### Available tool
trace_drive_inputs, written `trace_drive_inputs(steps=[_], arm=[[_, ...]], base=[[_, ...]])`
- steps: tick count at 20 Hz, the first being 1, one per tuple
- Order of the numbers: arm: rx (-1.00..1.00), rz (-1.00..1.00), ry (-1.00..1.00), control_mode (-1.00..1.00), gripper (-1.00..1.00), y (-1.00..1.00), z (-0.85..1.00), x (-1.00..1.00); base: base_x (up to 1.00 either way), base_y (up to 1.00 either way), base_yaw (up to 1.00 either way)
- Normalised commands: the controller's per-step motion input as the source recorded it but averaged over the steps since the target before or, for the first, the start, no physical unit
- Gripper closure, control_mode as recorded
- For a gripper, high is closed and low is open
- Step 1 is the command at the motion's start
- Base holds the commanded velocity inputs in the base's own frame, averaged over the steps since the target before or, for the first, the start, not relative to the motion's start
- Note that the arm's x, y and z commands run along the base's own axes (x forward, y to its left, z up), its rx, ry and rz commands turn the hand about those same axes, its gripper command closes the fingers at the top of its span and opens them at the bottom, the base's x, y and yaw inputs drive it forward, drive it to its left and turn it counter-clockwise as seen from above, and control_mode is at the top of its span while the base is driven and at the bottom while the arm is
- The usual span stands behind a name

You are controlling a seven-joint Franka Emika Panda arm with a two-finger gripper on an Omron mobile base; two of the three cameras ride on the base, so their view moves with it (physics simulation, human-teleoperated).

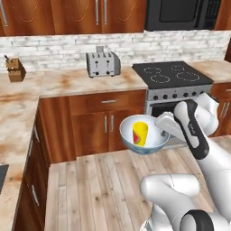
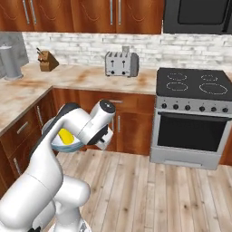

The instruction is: Place the cup inside the bowl on the dining table and move the bowl to any counter.

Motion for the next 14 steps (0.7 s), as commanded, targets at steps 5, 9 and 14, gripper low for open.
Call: trace_drive_inputs(steps=[5, 9, 14], arm=[[0.0, 0.0, 0.0, 1.0, 1.0, 0.0, 0.0, 0.0], [0.0, 0.0, 0.0, 1.0, 1.0, 0.0, 0.0, 0.0], [0.0, 0.0, 0.0, 1.0, 1.0, 0.0, 0.0, 0.0]], base=[[0.56, -0.02, 0.03], [0.52, 0.0, 0.1], [0.47, 0.0, 0.26]])
